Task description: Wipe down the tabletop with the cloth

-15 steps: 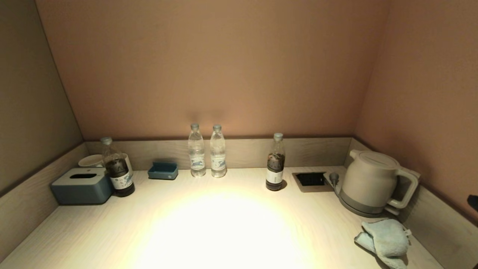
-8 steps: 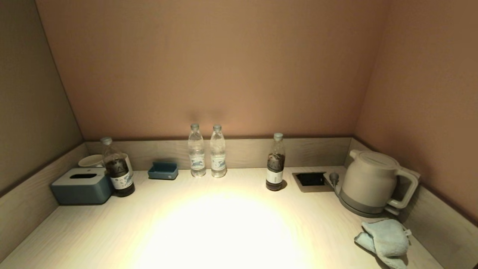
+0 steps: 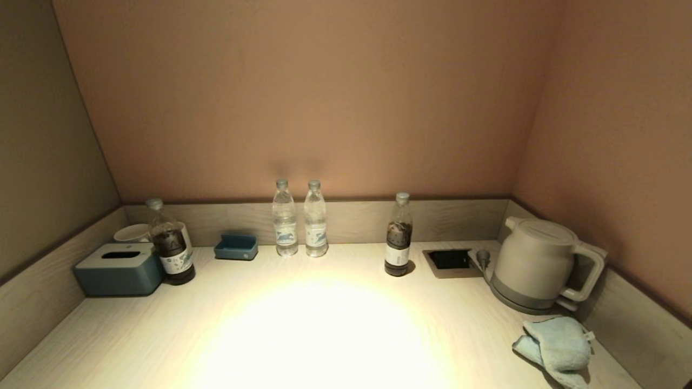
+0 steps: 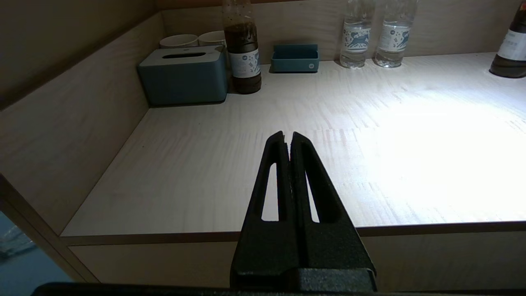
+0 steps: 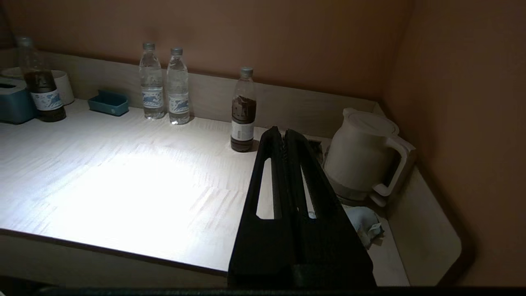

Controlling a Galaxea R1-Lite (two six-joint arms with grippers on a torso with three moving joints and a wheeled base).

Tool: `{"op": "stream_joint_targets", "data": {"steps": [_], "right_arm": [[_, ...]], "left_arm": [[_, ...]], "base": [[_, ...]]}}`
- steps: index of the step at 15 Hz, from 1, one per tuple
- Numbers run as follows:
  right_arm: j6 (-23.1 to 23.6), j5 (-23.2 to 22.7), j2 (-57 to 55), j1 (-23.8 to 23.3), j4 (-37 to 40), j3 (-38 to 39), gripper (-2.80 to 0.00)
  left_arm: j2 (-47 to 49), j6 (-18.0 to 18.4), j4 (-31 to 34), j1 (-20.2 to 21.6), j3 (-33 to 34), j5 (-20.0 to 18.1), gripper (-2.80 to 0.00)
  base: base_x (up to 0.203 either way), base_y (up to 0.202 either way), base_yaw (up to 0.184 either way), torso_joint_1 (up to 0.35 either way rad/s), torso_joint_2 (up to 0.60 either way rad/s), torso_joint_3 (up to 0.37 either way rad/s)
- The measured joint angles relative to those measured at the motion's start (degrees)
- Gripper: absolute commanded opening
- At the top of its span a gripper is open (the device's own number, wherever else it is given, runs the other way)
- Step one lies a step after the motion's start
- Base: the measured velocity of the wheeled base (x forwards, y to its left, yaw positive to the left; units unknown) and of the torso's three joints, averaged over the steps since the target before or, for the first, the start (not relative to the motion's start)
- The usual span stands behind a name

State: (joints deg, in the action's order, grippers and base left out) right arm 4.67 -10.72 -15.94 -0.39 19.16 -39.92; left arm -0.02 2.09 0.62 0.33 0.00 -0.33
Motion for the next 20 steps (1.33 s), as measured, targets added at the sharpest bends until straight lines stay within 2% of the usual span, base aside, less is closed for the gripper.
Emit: {"op": "stream_joint_targets", "data": {"steps": [4, 13, 20], "right_arm": [[0.0, 2.6, 2.3, 1.7, 3.3, 1.9, -2.8], [0.2, 2.0, 12.9, 1.4, 3.3, 10.2, -2.8], [1.7, 2.4, 15.7, 1.4, -2.8, 16.8, -2.8]], "left_arm": [[0.0, 0.0, 0.0, 0.0, 0.0, 0.0, -2.8], [0.0, 0.0, 0.0, 0.0, 0.0, 0.0, -2.8], [0.0, 0.0, 0.0, 0.0, 0.0, 0.0, -2.8]], "base": [[0.0, 0.0, 0.0, 0.0, 0.0, 0.0], [0.0, 0.0, 0.0, 0.0, 0.0, 0.0], [0.0, 0.0, 0.0, 0.0, 0.0, 0.0]]}}
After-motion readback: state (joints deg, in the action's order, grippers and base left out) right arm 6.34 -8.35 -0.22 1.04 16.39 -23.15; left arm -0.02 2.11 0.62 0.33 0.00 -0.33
